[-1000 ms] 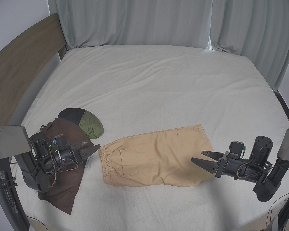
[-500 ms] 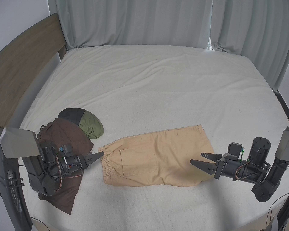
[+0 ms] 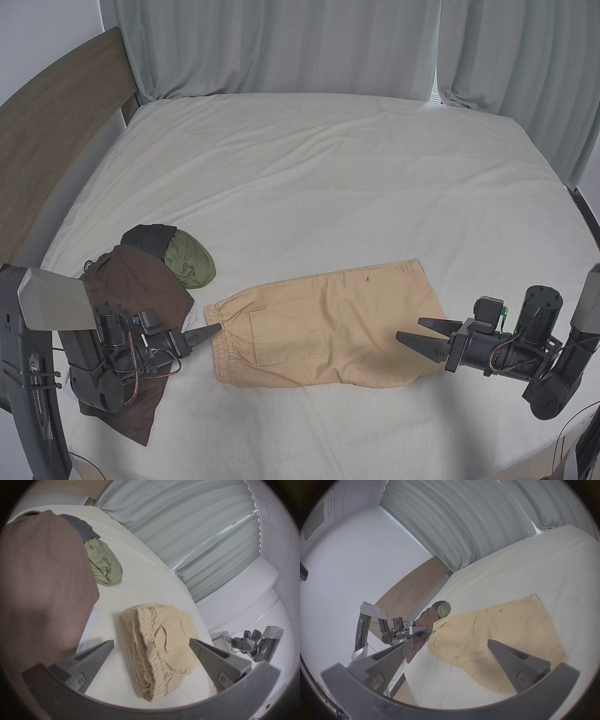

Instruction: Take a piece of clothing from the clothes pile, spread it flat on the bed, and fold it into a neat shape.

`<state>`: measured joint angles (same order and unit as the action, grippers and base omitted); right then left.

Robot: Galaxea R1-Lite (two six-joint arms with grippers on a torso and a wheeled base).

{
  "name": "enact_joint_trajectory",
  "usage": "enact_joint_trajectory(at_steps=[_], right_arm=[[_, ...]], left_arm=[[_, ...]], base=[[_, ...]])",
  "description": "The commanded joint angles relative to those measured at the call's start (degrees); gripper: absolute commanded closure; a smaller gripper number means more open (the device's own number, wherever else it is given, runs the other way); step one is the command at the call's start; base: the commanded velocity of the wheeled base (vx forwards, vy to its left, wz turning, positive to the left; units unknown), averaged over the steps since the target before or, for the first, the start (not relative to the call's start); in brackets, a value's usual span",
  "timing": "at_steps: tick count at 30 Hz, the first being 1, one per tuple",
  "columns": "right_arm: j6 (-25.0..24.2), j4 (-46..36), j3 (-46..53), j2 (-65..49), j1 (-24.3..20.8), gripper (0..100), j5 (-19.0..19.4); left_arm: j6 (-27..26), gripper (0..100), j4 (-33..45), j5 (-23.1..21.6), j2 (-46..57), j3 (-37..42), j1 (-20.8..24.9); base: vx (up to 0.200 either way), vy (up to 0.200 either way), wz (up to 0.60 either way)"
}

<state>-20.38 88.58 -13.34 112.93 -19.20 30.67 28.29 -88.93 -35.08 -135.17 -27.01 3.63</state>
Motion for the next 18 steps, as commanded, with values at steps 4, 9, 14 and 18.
enact_joint_trajectory(at_steps=[4, 9, 14, 18], right_arm=[[0.0, 0.0, 0.0, 0.1, 0.1, 0, 0.0], [0.0, 0.0, -0.1, 0.0, 0.1, 0, 0.0], [0.1, 0.0, -0.1, -0.3, 0.0, 0, -0.1], [1.3, 0.0, 0.0, -0.4, -0.3, 0, -0.2]], left_arm=[[-0.4, 0, 0.0, 2.0, -3.8, -0.5, 1.6], [-2.2, 0, 0.0, 5.9, -6.4, -2.0, 2.8], [-1.9, 0, 0.0, 6.9, -7.4, -2.8, 4.4], [-1.8, 0, 0.0, 7.0, -8.2, -3.2, 5.8]], base=[[0.000, 0.000, 0.00], [0.000, 0.000, 0.00], [0.000, 0.000, 0.00], [0.000, 0.000, 0.00]])
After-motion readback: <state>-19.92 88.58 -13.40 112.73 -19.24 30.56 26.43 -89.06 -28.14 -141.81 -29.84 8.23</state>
